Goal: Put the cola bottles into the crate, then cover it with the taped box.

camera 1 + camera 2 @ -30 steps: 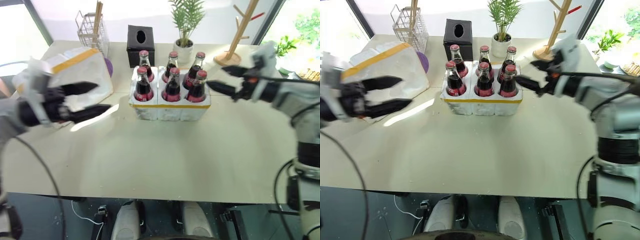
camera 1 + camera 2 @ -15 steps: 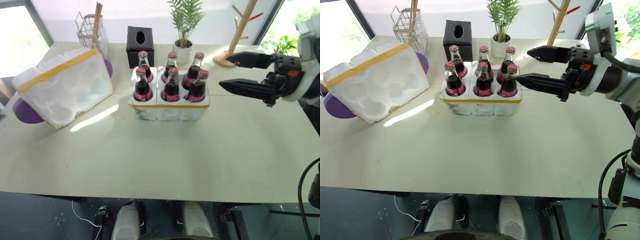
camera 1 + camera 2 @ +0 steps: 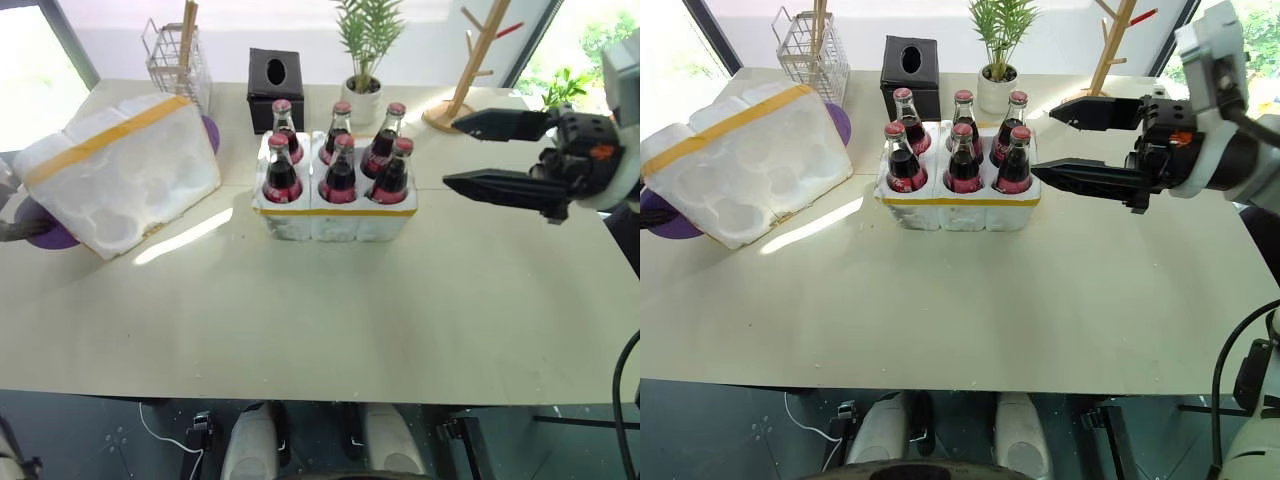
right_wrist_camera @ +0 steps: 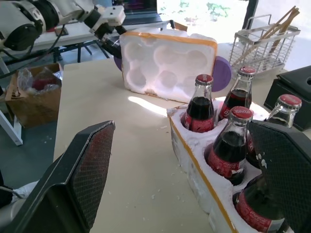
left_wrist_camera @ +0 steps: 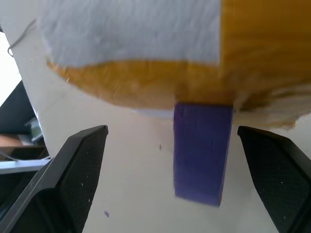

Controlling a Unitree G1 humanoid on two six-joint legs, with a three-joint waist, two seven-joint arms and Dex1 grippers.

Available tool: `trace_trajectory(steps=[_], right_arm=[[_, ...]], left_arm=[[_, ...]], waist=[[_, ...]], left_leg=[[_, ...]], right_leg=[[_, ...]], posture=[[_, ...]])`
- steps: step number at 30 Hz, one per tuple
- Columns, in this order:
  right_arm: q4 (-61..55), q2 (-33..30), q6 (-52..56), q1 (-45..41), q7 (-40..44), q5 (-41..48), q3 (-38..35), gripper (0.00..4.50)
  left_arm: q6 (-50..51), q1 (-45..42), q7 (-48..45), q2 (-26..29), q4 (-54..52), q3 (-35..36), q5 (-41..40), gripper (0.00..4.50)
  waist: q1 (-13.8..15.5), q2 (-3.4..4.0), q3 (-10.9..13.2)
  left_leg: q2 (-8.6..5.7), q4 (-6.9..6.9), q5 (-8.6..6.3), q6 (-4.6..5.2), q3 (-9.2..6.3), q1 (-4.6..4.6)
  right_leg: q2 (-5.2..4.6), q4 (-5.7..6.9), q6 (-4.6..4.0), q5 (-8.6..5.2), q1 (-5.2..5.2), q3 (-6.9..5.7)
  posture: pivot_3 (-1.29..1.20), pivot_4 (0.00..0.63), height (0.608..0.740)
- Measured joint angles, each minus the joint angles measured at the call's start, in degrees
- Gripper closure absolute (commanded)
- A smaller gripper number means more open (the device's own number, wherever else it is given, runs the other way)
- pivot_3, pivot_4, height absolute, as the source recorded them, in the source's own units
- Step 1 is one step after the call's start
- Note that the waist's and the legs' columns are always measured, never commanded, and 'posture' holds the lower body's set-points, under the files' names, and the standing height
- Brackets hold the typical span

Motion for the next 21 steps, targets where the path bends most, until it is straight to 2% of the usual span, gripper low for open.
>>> trace_trajectory(steps=[11,12,13,19,20,21], right_arm=[[-2.94,-2.31,0.47,2.40,-2.33,3.27,-3.72,0.05],[-3.25,-2.42,0.45,2.75,-2.63,3.34,-4.04,0.00],[-3.48,-2.44,0.45,3.14,-2.86,3.42,-4.20,0.00],[-4.65,-2.44,0.01,5.52,-3.95,4.02,-4.54,0.00],[-4.65,-2.45,-0.09,5.51,-4.03,4.16,-4.54,0.00],[-4.63,-2.54,-0.13,5.52,-4.13,4.36,-4.55,0.00]], left_arm=[[0.69,-0.54,4.03,-3.74,2.06,-1.09,2.85,0.00],[1.07,-0.83,4.30,-4.11,2.18,-0.94,2.78,0.52],[1.26,-0.96,4.50,-4.40,2.24,-0.85,2.67,0.80],[2.67,-1.17,3.29,-5.33,2.70,0.22,2.15,3.84],[2.70,-1.17,3.28,-5.48,2.69,0.33,2.12,4.12],[2.75,-1.16,3.29,-5.50,2.69,0.38,2.13,4.18]], waist=[[0.51,-0.03,-0.02],[0.58,-0.05,-0.03],[0.60,-0.05,-0.04],[0.57,-0.04,-0.05],[0.59,-0.03,-0.05],[0.59,-0.03,-0.06]], left_leg=[[0.01,0.07,0.02,-0.03,-0.12,0.04],[0.00,0.09,0.02,-0.03,-0.16,0.04],[0.00,0.10,0.02,-0.03,-0.17,0.06],[-0.02,0.12,0.03,-0.03,-0.19,0.06],[-0.02,0.12,0.03,-0.03,-0.21,0.07],[-0.02,0.13,0.03,-0.04,-0.22,0.08]], right_leg=[[-0.04,0.08,-0.02,0.00,0.08,-0.02],[-0.04,0.08,-0.02,-0.01,0.13,-0.04],[-0.04,0.08,-0.02,-0.01,0.16,-0.04],[-0.04,0.08,-0.02,-0.01,0.18,-0.06],[-0.04,0.09,-0.02,-0.01,0.20,-0.08],[-0.04,0.09,-0.02,-0.01,0.21,-0.09]], posture=[[0.00,0.150,0.740],[0.00,0.150,0.740],[0.00,0.150,0.740],[0.00,0.150,0.740],[0.00,0.150,0.740],[0.00,0.150,0.740]])
